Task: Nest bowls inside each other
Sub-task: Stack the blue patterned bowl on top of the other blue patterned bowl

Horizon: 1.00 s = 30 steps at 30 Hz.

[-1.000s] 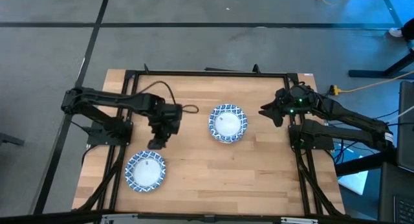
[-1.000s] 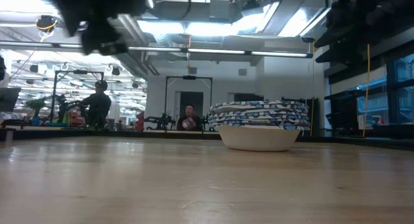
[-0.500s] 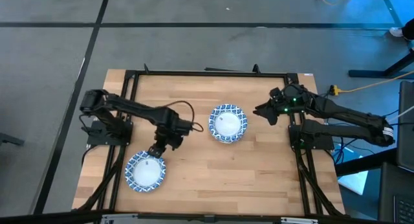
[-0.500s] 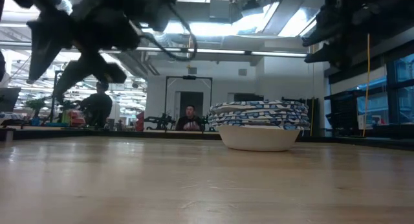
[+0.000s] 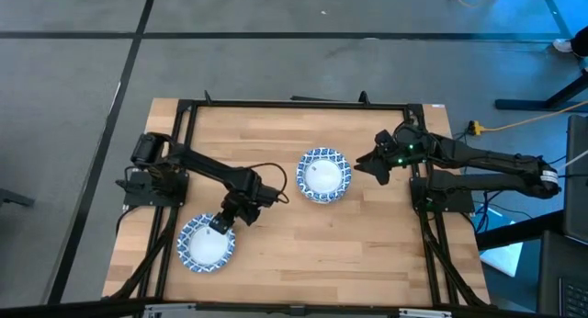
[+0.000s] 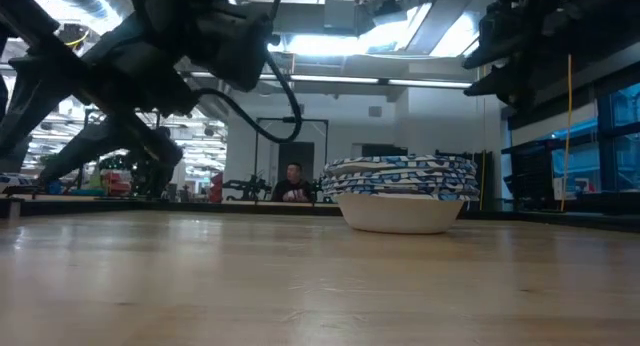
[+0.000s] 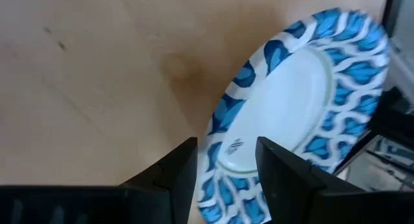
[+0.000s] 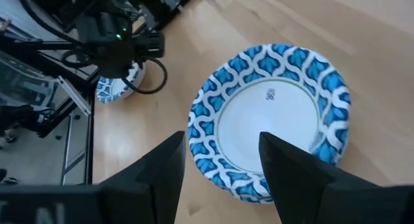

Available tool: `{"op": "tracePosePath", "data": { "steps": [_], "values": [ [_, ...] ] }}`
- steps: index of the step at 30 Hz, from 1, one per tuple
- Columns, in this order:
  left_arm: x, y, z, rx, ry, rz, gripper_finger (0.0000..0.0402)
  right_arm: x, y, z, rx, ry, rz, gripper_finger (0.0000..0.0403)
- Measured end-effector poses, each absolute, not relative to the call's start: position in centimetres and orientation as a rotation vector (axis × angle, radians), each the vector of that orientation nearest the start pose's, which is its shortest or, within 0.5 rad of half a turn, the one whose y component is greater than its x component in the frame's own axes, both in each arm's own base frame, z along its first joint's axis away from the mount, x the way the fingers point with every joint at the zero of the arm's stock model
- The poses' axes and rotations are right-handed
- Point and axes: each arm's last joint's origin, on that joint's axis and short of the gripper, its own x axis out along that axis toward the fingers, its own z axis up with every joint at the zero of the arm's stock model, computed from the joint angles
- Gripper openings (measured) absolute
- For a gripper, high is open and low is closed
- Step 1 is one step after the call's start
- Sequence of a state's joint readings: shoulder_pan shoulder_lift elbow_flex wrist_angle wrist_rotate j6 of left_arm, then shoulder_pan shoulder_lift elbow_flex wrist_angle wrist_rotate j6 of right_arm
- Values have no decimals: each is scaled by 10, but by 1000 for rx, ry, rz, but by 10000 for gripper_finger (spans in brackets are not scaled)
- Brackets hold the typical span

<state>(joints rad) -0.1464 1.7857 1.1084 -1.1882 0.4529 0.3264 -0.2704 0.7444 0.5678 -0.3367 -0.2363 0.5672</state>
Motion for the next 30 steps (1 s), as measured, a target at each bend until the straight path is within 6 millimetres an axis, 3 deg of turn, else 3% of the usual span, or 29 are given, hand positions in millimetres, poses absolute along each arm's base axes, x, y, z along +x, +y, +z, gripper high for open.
{"op": "tracePosePath", "data": {
  "steps": [19,24,30],
  "values": [
    [276,-65,160,-19,1711,-740,138,161,-34,254,649,452,-140,198],
    [277,-66,159,-14,1709,-728,103,161,-34,254,649,452,-140,198],
    [277,-65,159,-16,1716,-707,29,161,-34,254,649,452,-140,198]
  ]
}}
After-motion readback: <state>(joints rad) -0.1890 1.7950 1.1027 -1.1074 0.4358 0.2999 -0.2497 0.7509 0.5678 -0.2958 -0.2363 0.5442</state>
